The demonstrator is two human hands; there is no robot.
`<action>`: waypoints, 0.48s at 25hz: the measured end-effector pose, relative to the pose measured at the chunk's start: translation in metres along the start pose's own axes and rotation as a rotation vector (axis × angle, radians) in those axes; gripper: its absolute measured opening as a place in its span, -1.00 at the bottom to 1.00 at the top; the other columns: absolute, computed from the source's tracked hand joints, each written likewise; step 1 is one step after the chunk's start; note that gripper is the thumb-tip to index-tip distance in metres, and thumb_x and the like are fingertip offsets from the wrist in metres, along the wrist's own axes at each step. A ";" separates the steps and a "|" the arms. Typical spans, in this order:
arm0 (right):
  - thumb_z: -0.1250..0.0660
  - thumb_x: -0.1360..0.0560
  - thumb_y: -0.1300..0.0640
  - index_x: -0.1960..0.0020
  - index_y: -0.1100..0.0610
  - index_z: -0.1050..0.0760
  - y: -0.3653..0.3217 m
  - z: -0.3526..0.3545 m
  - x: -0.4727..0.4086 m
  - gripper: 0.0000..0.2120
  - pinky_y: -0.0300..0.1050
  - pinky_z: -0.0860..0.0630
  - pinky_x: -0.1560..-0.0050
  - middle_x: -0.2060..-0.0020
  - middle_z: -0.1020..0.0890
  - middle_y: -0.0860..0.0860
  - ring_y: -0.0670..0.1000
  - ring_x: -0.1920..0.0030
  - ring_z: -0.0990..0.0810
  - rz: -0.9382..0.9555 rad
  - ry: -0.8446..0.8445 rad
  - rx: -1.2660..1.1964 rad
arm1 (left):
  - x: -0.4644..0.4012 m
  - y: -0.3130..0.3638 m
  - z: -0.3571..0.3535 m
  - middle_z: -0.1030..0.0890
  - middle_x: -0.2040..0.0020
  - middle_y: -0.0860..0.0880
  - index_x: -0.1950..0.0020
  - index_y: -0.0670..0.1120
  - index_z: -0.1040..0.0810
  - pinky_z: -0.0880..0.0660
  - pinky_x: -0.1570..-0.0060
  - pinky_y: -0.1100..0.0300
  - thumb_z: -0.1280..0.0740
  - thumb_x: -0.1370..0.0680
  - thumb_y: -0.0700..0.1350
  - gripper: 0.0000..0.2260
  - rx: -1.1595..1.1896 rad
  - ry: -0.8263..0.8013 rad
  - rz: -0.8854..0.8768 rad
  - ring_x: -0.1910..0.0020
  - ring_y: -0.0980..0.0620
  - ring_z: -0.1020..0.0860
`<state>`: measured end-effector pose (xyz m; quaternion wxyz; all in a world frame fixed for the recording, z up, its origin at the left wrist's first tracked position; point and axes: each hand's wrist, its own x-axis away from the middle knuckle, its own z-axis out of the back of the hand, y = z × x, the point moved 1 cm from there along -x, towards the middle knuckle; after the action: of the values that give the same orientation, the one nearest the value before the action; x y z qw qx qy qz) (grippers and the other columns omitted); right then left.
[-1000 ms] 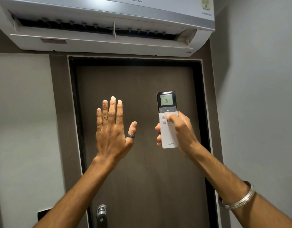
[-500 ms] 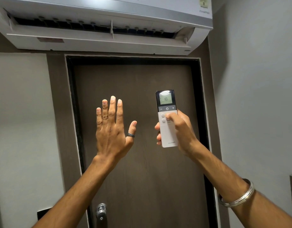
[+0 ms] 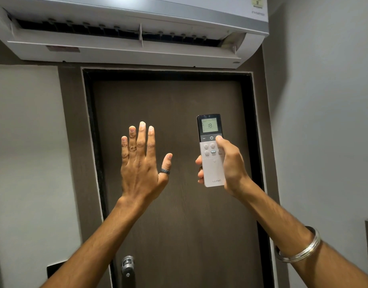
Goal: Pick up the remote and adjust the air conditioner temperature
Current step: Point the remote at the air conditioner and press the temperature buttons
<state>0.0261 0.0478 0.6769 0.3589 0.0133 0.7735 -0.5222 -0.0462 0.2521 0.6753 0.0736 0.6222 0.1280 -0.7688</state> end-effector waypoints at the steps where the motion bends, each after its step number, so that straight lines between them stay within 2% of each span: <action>1: -0.09 -0.71 -0.15 -0.28 0.34 -0.47 0.000 -0.001 0.000 -0.45 0.03 -0.66 0.34 0.29 -0.71 0.16 0.16 0.45 -0.66 0.000 0.006 0.011 | 0.000 0.000 0.000 -0.01 -0.71 -0.20 -0.69 -0.18 -0.07 0.09 -0.67 -0.17 -0.13 -0.66 0.21 -0.28 -0.004 0.000 -0.002 -0.69 -0.20 0.08; 5: -0.07 -0.77 -0.10 -0.23 0.30 -0.47 -0.001 -0.003 0.002 -0.54 0.00 -0.67 0.42 0.30 -0.71 0.16 0.12 0.47 -0.66 0.018 0.032 0.041 | 0.000 0.001 0.000 0.00 -0.71 -0.20 -0.69 -0.19 -0.07 0.13 -0.67 -0.15 -0.11 -0.66 0.21 -0.28 -0.002 0.000 -0.015 -0.70 -0.20 0.08; 9: -0.23 -0.73 -0.10 -0.07 0.17 -0.47 -0.003 -0.005 0.006 -0.68 0.00 -0.68 0.47 0.31 -0.70 0.16 0.14 0.50 -0.65 0.052 0.045 0.056 | 0.002 0.000 -0.002 -0.01 -0.71 -0.20 -0.69 -0.19 -0.07 0.12 -0.67 -0.14 -0.09 -0.66 0.22 -0.28 -0.007 0.003 -0.016 -0.70 -0.20 0.08; 12: -0.30 -0.70 -0.09 -0.06 0.18 -0.48 -0.002 -0.006 0.006 -0.69 0.01 -0.67 0.48 0.32 -0.70 0.17 0.15 0.51 -0.64 0.066 0.069 0.070 | 0.003 -0.001 -0.005 -0.01 -0.71 -0.20 -0.69 -0.18 -0.07 0.11 -0.67 -0.15 -0.11 -0.66 0.22 -0.28 -0.006 0.003 -0.017 -0.70 -0.19 0.08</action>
<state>0.0171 0.0497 0.6764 0.3482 0.0694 0.7659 -0.5360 -0.0431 0.2548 0.6713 0.0689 0.6218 0.1357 -0.7682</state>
